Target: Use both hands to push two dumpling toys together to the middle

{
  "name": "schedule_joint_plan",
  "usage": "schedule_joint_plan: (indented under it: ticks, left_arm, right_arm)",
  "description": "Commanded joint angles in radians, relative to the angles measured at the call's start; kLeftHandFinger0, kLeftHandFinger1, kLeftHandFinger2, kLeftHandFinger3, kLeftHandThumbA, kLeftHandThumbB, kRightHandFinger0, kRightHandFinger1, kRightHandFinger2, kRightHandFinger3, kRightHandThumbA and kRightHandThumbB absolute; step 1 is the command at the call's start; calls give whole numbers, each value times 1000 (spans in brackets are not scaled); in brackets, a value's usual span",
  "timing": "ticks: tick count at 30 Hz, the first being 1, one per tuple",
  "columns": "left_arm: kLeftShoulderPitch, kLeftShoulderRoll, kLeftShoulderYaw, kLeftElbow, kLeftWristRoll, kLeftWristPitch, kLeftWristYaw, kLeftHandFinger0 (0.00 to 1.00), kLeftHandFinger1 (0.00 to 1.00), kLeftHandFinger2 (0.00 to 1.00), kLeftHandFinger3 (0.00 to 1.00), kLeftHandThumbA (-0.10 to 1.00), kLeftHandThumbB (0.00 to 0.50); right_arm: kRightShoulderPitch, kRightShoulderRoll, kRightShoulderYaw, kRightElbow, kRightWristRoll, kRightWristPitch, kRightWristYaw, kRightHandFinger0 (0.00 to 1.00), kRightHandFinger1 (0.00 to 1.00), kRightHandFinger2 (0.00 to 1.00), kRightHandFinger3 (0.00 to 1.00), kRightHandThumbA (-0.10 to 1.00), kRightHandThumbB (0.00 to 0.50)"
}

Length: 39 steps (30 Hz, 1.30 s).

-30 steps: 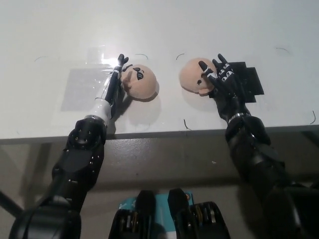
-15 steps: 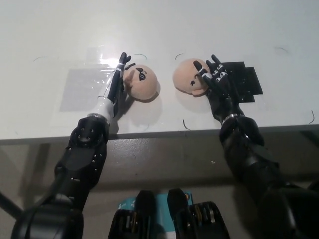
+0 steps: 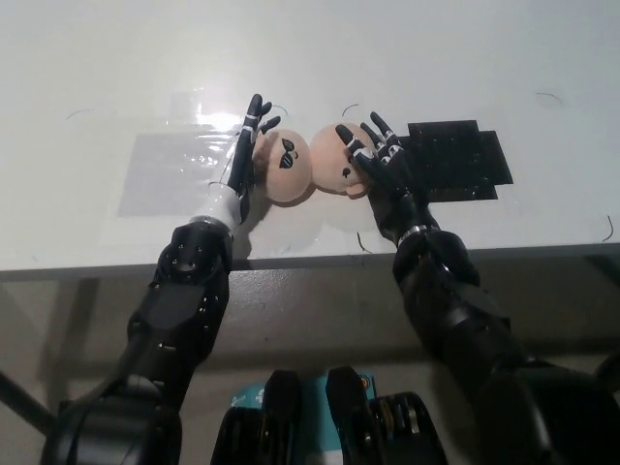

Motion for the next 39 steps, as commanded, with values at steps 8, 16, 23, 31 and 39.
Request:
schedule_joint_plan:
  ticks: [8,16,23,31,39]
  left_arm:
    - [-65,-27,-12,18,2,-1,18,1000,1000,1000,1000,1000,366]
    - [-25,25,-86,-25,94,4,86,1000,1000,1000,1000,1000,341]
    - [14,135,-150,-81,135,-15,44,1000,1000,1000,1000,1000,419]
    - [58,227,-126,-181,98,14,-18,1000,1000,1000,1000,1000,372]
    - [90,278,-89,-263,67,66,-65,1000,1000,1000,1000,1000,302]
  right_arm:
    - [-37,29,11,4,-3,-1,19,1000,1000,1000,1000,1000,242]
    - [-23,-3,38,-21,-31,-38,7,1000,1000,1000,1000,1000,260]
    - [-17,-61,139,-78,-117,-97,-20,1000,1000,1000,1000,1000,237]
    - [13,-118,174,-179,-110,-61,30,1000,1000,1000,1000,1000,227]
    - [51,-124,153,-275,-67,0,62,1000,1000,1000,1000,1000,239]
